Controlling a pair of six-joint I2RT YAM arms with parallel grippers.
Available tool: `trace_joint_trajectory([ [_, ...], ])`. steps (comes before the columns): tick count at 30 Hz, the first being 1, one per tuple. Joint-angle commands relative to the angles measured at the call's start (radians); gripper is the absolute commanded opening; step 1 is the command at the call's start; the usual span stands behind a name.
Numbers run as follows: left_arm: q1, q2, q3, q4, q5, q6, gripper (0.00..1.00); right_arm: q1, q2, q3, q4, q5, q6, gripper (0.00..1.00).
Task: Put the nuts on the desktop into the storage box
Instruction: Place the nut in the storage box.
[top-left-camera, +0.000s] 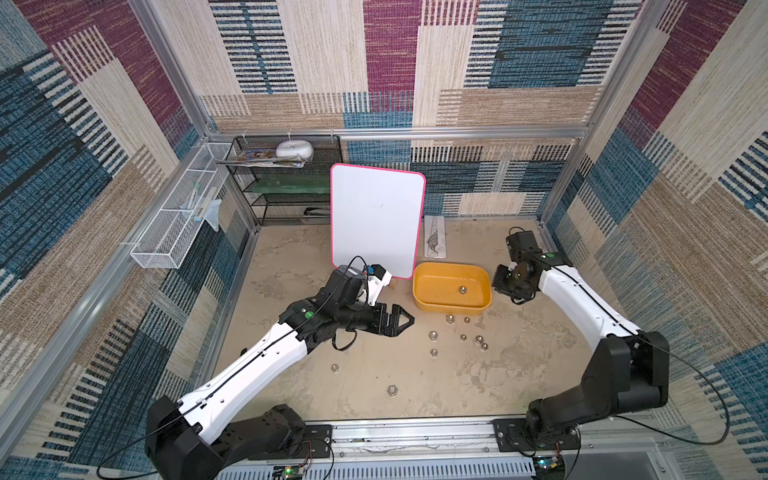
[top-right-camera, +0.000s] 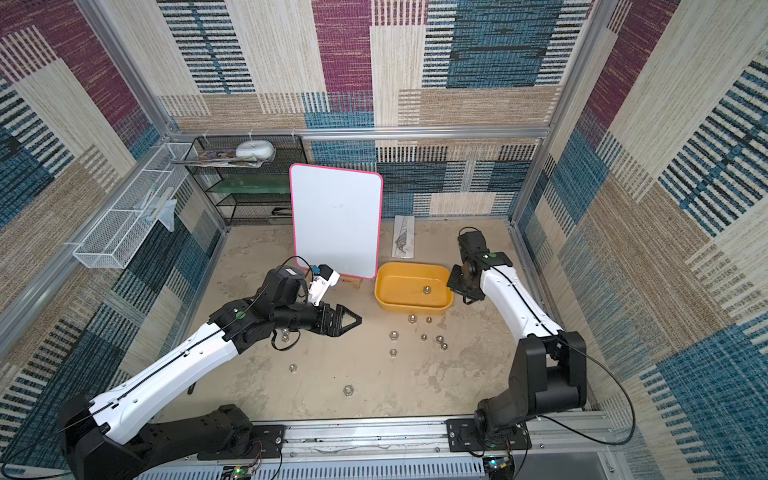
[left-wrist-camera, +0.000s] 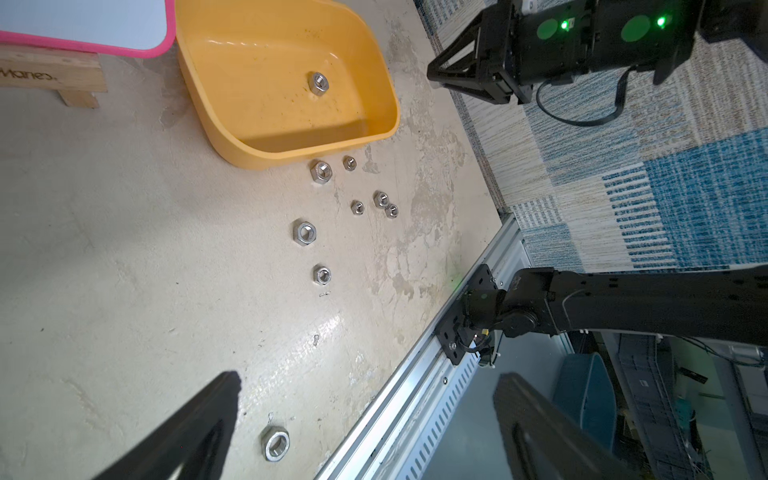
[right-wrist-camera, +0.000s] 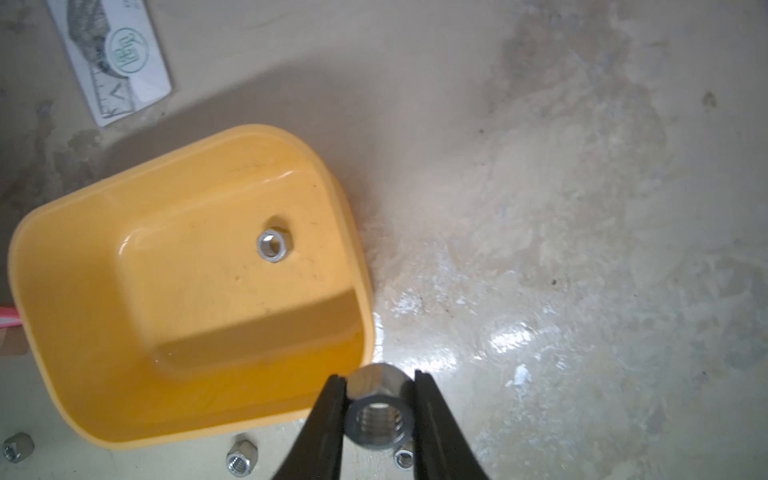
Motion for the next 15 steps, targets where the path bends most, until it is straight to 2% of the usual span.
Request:
trace_joint_trajectory([
  [1,-0.001,-0.026,-0.012,-0.005,-0.028,-0.007,1.00,0.045,0.070,0.066,-0.030,0.010,-0.014,0.26],
  [8,0.000,-0.078,-0.036,-0.030,-0.060,-0.021,1.00,0.130,0.281,0.247,-0.032,0.004,-0.050,0.27],
  [15,0.000,-0.121,-0.054,-0.049,-0.094,-0.027,1.00,0.156,0.472,0.383,-0.035,-0.012,-0.087,0.27],
])
